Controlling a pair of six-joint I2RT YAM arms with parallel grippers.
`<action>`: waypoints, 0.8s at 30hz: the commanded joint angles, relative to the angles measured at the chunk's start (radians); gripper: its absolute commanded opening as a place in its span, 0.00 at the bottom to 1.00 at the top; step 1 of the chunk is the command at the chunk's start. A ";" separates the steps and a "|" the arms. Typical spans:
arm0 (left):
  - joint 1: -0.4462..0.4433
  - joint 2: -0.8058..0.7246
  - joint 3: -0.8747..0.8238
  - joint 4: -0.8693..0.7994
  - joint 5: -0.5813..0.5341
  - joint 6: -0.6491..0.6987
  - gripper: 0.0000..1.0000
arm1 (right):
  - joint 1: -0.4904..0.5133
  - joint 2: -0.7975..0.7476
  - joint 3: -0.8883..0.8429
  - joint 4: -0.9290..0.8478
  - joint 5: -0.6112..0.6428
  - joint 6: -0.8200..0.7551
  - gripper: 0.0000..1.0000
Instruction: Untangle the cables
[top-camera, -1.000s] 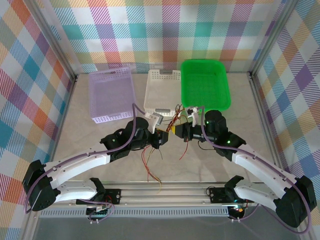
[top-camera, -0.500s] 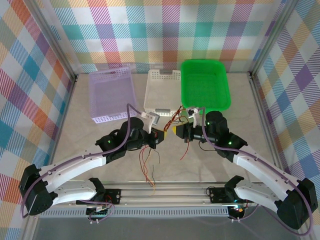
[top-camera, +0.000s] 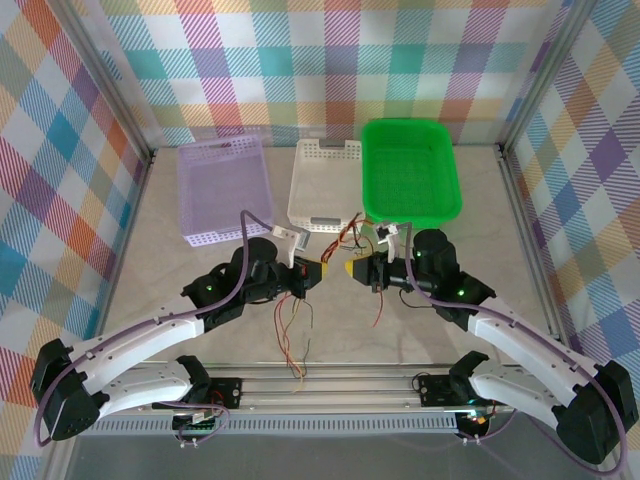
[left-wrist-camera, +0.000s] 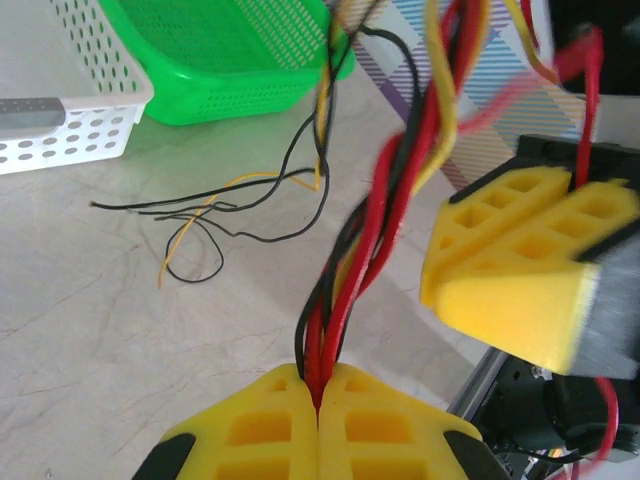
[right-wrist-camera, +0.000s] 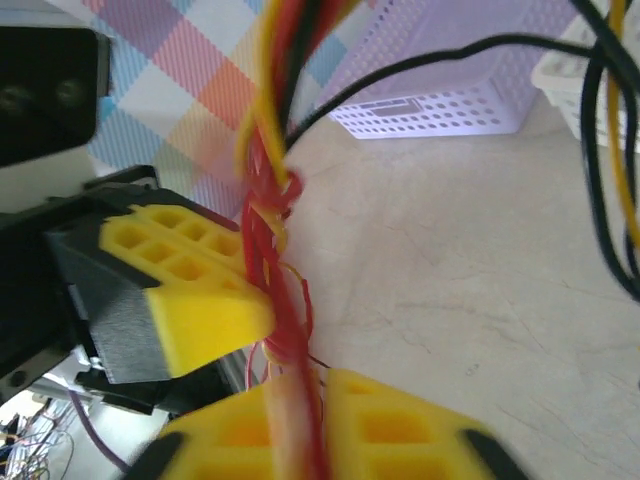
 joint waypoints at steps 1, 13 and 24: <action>0.015 0.008 -0.017 0.067 0.030 -0.041 0.00 | -0.004 -0.005 -0.015 0.157 -0.071 0.059 0.31; 0.014 0.009 -0.026 0.109 0.023 -0.077 0.00 | 0.005 0.086 0.032 0.183 -0.103 0.095 0.44; 0.014 0.033 -0.039 0.163 0.058 -0.112 0.00 | 0.020 0.116 0.019 0.257 -0.030 0.122 0.40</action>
